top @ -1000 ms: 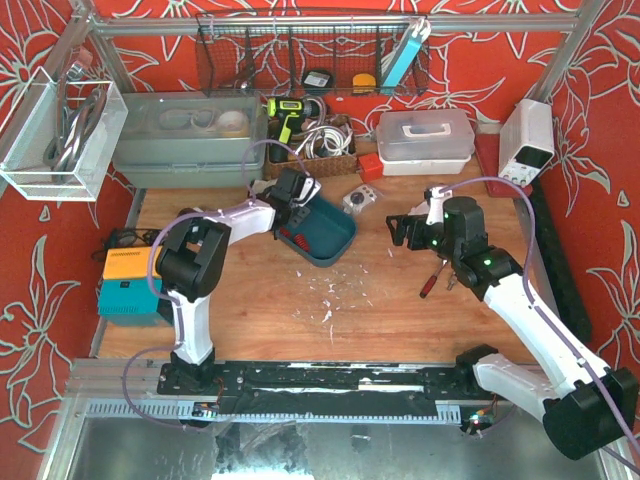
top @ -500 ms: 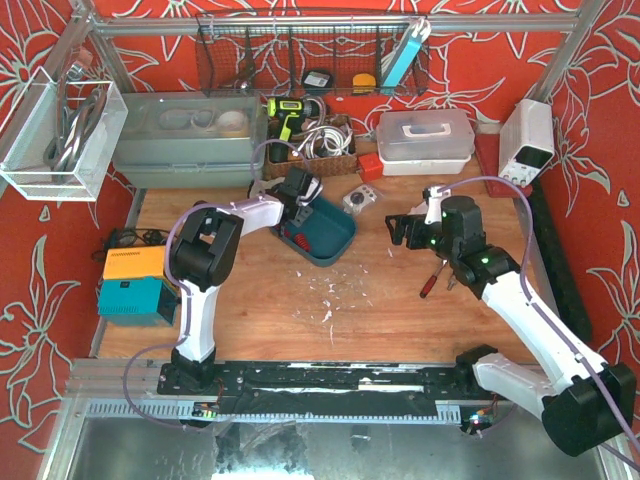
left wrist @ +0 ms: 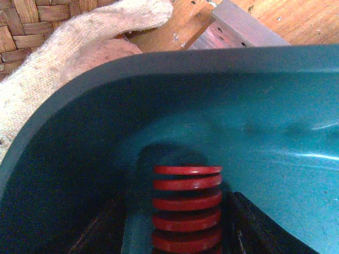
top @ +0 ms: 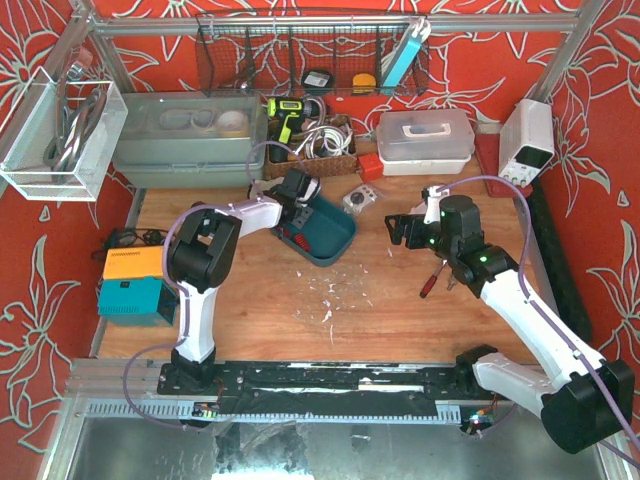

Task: Install the large spring

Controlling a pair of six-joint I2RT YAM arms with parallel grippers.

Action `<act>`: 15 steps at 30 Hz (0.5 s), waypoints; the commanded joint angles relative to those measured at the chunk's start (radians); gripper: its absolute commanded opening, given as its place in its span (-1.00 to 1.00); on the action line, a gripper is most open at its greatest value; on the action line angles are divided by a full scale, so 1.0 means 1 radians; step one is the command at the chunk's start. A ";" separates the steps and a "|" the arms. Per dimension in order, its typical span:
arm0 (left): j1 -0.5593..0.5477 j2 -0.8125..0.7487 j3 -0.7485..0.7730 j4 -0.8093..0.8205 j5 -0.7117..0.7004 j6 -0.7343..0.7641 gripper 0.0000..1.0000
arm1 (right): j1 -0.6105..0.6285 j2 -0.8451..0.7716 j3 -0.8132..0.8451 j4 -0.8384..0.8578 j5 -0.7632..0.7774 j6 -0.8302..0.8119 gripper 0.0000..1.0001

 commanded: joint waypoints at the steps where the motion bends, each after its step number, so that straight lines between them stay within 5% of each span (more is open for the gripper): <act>1: 0.009 0.058 -0.007 -0.090 -0.010 -0.021 0.07 | 0.005 0.001 -0.009 0.014 0.025 0.002 0.98; 7: 0.010 0.057 -0.011 -0.096 -0.009 -0.027 -0.02 | 0.005 -0.002 -0.010 0.014 0.025 0.004 0.98; 15: 0.013 0.018 -0.050 -0.093 0.009 -0.045 -0.40 | 0.006 -0.003 -0.011 0.011 0.030 0.002 0.98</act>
